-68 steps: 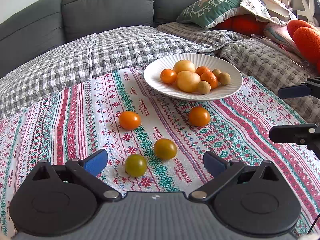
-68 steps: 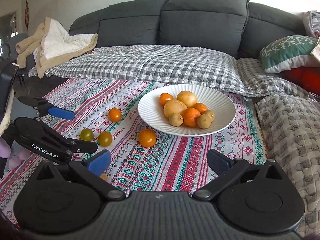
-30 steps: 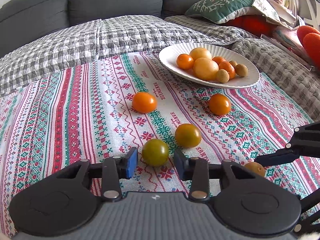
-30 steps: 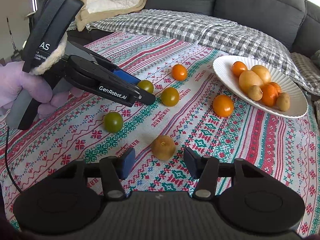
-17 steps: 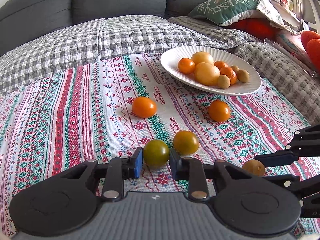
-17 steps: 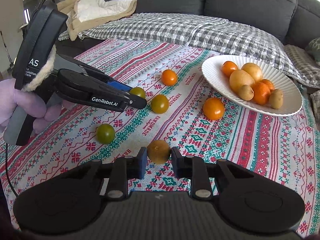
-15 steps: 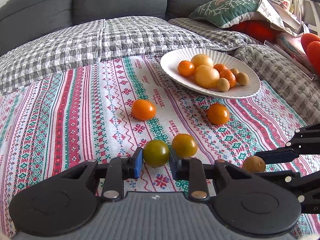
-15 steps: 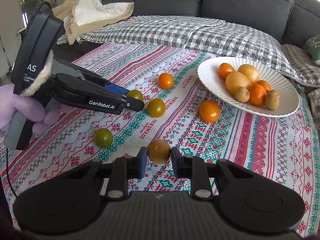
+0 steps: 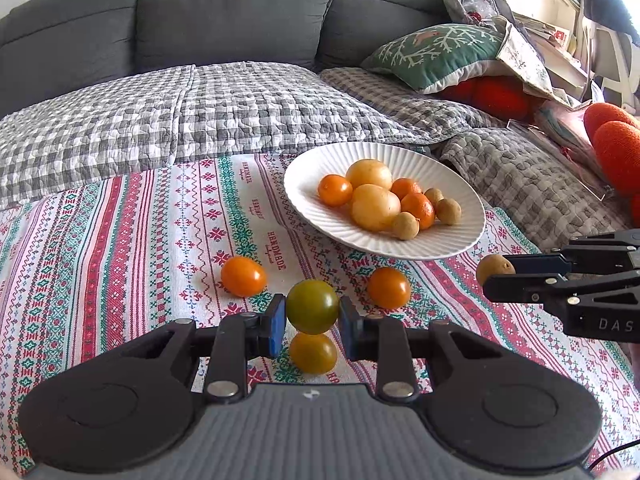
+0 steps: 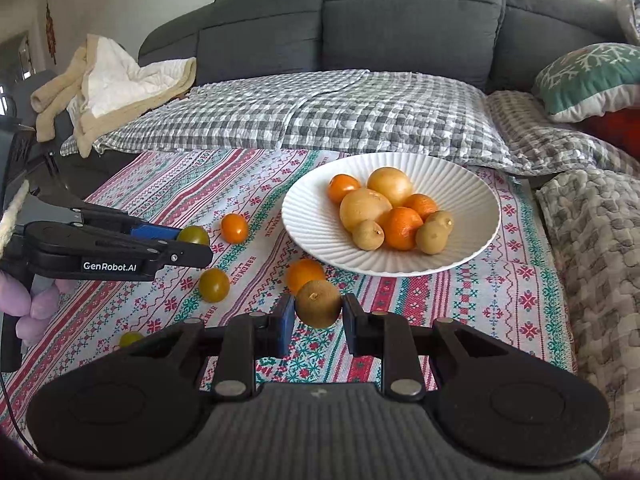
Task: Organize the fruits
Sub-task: 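Carry the green tomato and brown fruit onto the plate and open both tools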
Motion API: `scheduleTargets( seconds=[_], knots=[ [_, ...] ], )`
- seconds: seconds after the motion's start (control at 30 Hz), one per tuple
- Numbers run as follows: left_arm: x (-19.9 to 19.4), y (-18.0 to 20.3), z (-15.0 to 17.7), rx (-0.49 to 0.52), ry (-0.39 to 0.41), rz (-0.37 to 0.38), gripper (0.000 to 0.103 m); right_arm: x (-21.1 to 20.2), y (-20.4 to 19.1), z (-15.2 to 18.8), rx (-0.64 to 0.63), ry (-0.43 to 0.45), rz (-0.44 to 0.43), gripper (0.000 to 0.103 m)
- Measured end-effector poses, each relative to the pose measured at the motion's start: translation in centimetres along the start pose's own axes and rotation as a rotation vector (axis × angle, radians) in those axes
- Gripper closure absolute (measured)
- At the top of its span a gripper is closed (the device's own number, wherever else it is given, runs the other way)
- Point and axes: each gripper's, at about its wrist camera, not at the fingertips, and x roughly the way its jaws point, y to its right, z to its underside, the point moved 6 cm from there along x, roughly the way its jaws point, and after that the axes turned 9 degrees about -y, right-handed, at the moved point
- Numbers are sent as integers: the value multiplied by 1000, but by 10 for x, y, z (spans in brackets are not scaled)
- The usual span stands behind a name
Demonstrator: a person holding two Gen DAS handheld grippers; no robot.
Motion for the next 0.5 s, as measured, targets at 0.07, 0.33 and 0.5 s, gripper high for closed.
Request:
scheduleTargets(
  seconds=[0.07,0.33,0.5],
  knots=[
    [2,5,-6,2,9,5,85,-1,10,-5,32,15,10,80],
    [12,26,-23,-30,32,29,85,1,33,-18,118,49,35,80],
    [23,40,-36,-33,51,33,85,7,45,-26,151,53,36,80]
  ],
)
